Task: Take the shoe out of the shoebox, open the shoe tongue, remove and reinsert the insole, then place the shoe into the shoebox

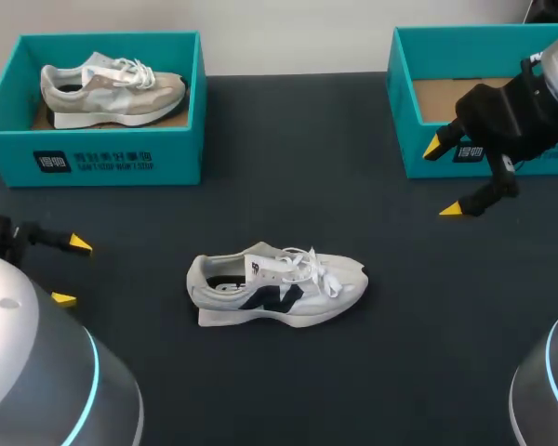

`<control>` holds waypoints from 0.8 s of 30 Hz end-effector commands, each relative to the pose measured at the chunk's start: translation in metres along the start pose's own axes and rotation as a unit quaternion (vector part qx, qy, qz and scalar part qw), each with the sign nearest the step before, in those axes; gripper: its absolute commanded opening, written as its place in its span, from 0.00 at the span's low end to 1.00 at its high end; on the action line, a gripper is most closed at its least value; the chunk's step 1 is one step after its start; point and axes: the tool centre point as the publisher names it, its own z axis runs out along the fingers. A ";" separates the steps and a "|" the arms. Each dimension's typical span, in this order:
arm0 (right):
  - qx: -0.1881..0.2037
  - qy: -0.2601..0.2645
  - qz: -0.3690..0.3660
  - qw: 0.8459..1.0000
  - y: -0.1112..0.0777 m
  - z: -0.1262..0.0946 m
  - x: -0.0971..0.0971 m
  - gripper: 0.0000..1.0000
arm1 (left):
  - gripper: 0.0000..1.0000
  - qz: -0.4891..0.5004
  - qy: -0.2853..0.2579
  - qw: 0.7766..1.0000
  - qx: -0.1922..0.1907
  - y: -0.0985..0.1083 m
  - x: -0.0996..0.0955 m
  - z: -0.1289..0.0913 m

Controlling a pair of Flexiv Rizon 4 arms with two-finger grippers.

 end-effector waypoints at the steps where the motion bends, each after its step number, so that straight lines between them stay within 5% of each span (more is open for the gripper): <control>1: 0.001 0.001 0.000 1.000 0.000 0.002 -0.001 1.00 | 1.00 -0.003 -0.022 0.999 0.026 0.005 0.010 0.000; 24: 0.001 0.001 0.000 1.000 0.000 0.002 -0.001 1.00 | 1.00 -0.016 -0.040 0.999 0.018 0.005 0.016 0.002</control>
